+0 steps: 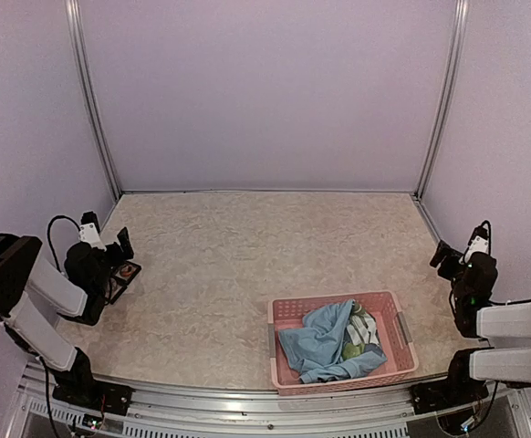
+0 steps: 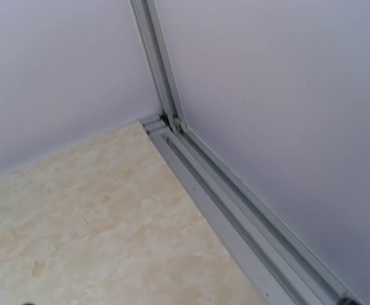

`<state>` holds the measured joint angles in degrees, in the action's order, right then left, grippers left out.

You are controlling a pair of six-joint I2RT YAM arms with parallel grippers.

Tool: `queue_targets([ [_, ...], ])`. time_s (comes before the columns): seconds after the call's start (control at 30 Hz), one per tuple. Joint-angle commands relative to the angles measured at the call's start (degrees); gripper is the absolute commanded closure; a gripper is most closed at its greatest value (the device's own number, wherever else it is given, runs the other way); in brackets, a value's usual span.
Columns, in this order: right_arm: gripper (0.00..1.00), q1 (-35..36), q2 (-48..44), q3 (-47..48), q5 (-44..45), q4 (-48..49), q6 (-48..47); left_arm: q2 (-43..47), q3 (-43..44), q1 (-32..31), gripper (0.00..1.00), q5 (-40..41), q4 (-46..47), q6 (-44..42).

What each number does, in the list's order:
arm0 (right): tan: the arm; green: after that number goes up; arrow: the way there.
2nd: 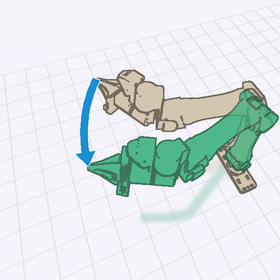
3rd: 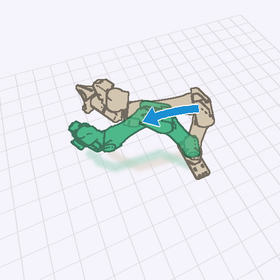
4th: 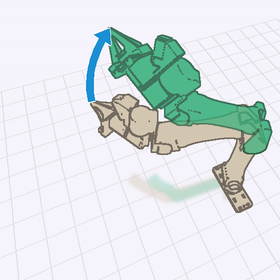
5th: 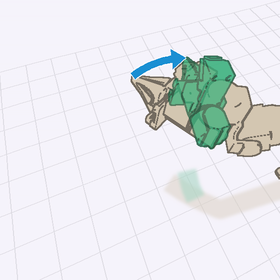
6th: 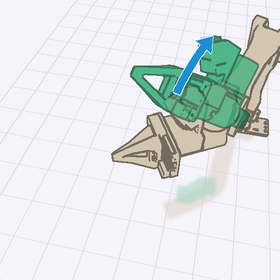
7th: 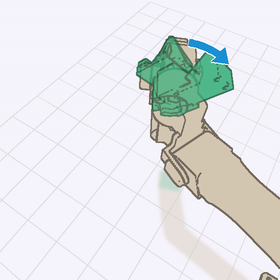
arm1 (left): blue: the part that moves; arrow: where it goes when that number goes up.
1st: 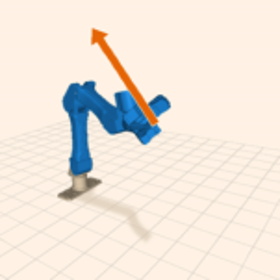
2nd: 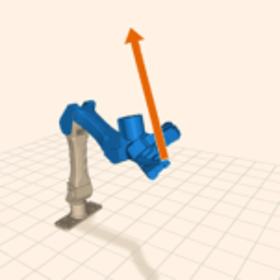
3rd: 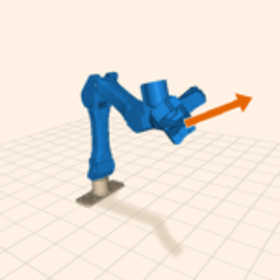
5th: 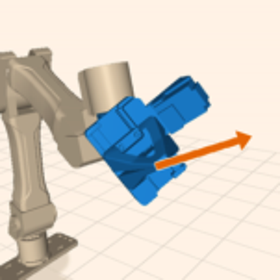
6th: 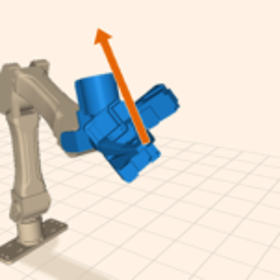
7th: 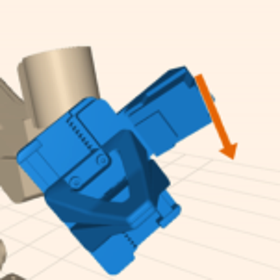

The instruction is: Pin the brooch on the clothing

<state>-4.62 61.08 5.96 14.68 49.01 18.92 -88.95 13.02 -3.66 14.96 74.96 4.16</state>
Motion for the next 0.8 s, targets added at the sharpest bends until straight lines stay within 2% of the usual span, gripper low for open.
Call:
queue_targets([
  [0.0, 0.01, -0.2, 1.2, 0.8, 2.6, 0.4, 1.3, -0.4, 0.7, 0.3, 0.01, -0.6, 0.3, -0.6],
  [0.1, 0.01, -0.2, -0.5, 3.2, 2.8, -5.3, 1.7, -0.4, 0.7, 0.3, 0.01, -0.6, 0.3, -0.6],
  [0.17, 0.01, -0.2, -3.7, 5.0, -2.7, -9.5, -0.1, -0.2, 0.7, 0.3, 0.01, -1.0, 0.3, -0.8],
  [0.23, 0.00, -0.2, -7.8, 5.9, -12.9, -10.0, -0.9, 1.9, 3.4, -0.6, 0.01, 4.1, -7.6, -0.3],
  [0.3, 0.01, -0.2, -11.1, 6.5, -27.3, -7.1, -2.2, 6.4, 8.4, -2.3, 0.01, 9.0, -19.3, -0.6],
  [0.33, 0.01, -0.2, -12.0, 7.5, -34.0, -6.5, -2.3, 8.2, 9.6, -3.3, 0.01, 9.6, -20.1, -0.6],
  [0.4, 0.02, -0.2, -12.7, 11.7, -45.4, -8.1, -1.4, 13.5, 10.0, -5.4, 0.04, 5.4, -18.5, 2.2],
  [0.5, 0.13, 1.5, -10.0, 21.9, -59.7, -18.4, -0.6, 19.3, 16.7, -13.1, 0.11, -0.1, -27.1, 6.2],
  [0.57, 0.19, 8.9, -7.7, 29.8, -59.9, -33.3, -6.6, 21.3, 21.4, -22.8, 0.12, -3.2, -33.3, 1.4],
  [0.63, 0.20, 17.8, -5.2, 38.7, -47.9, -51.8, -16.3, 21.8, 25.5, -36.0, 0.11, -12.7, -40.6, -9.5],
  [0.7, 0.20, 23.9, -2.9, 43.5, -39.2, -61.2, -19.6, 20.6, 29.9, -47.0, 0.08, -24.1, -51.2, -19.0],
  [0.77, 0.21, 26.0, -1.4, 46.0, -36.4, -65.7, -19.2, 17.4, 34.5, -57.1, 0.04, -26.1, -60.1, -25.0],
])
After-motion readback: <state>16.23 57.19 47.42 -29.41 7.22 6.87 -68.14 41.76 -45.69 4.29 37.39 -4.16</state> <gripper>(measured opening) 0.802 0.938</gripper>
